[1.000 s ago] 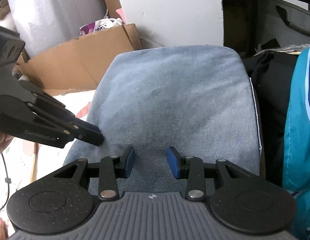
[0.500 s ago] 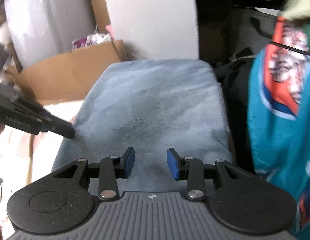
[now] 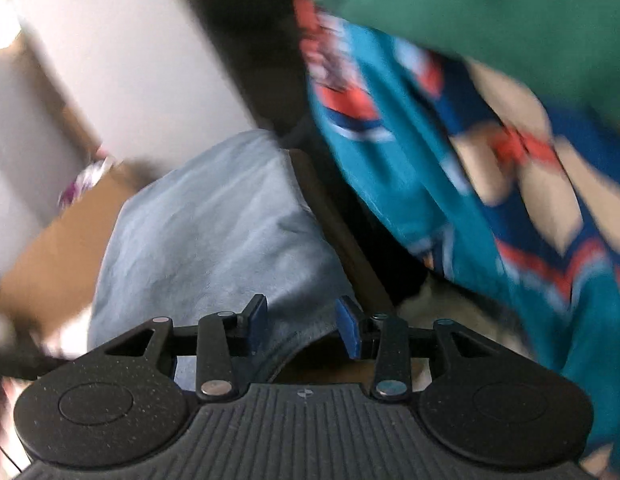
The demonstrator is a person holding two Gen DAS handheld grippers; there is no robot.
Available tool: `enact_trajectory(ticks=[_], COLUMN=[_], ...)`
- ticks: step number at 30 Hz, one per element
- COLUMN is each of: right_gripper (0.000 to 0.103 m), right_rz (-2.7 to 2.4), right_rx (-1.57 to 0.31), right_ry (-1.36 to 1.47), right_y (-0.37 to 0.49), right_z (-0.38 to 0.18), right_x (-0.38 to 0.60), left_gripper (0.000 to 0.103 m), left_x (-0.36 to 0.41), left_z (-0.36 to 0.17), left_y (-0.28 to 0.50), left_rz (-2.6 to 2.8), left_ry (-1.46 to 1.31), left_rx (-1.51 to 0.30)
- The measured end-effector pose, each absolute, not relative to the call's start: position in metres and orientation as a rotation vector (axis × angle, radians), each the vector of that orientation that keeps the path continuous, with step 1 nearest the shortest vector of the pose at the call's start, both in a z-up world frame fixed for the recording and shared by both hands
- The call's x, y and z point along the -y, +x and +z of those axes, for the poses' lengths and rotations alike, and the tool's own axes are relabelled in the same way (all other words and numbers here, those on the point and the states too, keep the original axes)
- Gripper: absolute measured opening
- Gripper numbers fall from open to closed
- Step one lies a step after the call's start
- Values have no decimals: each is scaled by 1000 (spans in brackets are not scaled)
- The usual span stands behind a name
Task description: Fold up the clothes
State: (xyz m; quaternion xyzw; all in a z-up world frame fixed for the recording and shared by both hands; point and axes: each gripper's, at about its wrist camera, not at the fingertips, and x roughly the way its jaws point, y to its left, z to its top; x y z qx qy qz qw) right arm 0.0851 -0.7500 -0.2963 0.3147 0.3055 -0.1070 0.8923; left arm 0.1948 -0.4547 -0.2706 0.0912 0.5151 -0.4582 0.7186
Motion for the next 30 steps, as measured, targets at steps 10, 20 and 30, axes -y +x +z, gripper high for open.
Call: enact_trajectory(ticks=[10, 20, 30], right_gripper=[58, 31, 22], right_rz=[-164, -76, -57], right_rx=[-562, -565, -621], right_ry=[1118, 1341, 1306], right_y=[78, 74, 54], right_z=[-339, -371, -359], right_x=[759, 742, 728], left_gripper=[38, 20, 6], left_x=[446, 429, 422], left_z=[-281, -268, -268], left_y=[190, 199, 200], left_rz=[-1042, -1053, -1058], left_ry=[122, 40, 70], left_rx=[-1188, -1234, -1261])
